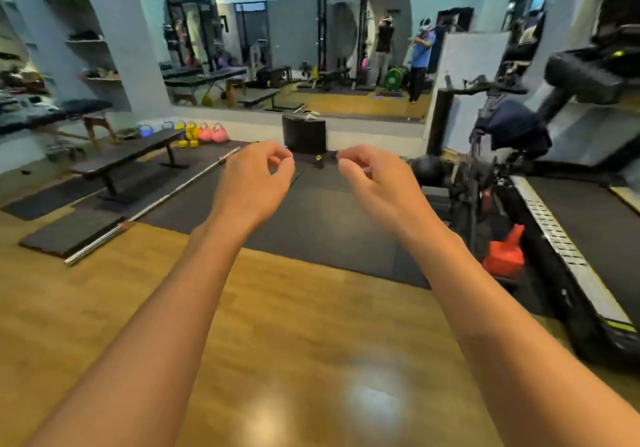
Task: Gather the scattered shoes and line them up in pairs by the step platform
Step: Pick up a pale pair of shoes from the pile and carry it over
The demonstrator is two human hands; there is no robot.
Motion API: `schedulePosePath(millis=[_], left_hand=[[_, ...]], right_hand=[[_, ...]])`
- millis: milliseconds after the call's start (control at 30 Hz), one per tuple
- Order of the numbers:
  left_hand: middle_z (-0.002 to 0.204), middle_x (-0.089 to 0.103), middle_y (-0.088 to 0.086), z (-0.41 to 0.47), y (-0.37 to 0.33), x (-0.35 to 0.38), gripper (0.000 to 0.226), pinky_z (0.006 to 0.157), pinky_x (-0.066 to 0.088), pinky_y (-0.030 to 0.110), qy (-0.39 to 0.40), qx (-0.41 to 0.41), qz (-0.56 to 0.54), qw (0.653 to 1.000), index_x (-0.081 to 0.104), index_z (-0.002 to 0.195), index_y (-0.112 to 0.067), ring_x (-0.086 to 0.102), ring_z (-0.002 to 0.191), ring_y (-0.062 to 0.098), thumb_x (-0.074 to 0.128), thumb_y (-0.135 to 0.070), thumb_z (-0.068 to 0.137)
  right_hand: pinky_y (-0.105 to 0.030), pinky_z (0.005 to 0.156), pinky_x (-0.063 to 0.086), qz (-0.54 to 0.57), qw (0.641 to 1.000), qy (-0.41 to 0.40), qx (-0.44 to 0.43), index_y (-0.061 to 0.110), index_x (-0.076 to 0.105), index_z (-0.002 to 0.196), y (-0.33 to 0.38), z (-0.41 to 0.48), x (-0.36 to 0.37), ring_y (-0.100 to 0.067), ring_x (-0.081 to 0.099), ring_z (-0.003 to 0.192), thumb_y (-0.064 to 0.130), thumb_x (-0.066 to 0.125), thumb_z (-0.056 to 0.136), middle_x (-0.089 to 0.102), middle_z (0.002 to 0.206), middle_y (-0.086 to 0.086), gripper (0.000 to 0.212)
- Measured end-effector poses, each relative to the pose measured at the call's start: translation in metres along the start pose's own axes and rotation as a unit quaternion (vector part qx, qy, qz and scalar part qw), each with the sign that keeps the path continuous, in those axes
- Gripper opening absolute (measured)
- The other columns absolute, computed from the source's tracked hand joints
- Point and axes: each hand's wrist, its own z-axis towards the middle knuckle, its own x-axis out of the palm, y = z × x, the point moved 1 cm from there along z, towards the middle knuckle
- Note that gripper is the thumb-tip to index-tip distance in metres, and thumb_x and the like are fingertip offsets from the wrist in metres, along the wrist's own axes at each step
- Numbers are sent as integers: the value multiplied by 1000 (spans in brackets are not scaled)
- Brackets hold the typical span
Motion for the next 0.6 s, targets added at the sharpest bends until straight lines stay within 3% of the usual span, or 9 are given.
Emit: schedulePosePath(millis=[200, 400, 600], left_hand=[[83, 62, -12, 124, 4, 108, 14, 68, 44, 25, 23, 28, -26, 999, 68, 93, -27, 60, 80, 10, 54, -29, 90], [92, 68, -2, 243, 10, 187, 18, 80, 51, 35, 24, 42, -38, 998, 69, 99, -20, 62, 86, 16, 53, -25, 91], [96, 70, 0, 376, 44, 267, 19, 83, 51, 36, 34, 51, -40, 997, 70, 100, -17, 63, 89, 18, 54, -24, 92]], right_hand=[[-34, 89, 49, -4, 999, -23, 34, 18, 64, 118, -100, 119, 0, -12, 61, 98, 27, 49, 97, 67, 110, 3, 27], [-27, 84, 46, -20, 998, -30, 54, 19, 63, 115, -177, 244, 2, -11, 59, 96, 27, 49, 97, 66, 108, 4, 25], [-34, 86, 50, -45, 997, -41, 51, 19, 62, 118, -260, 369, 14, -13, 60, 96, 29, 48, 98, 66, 111, 3, 27]])
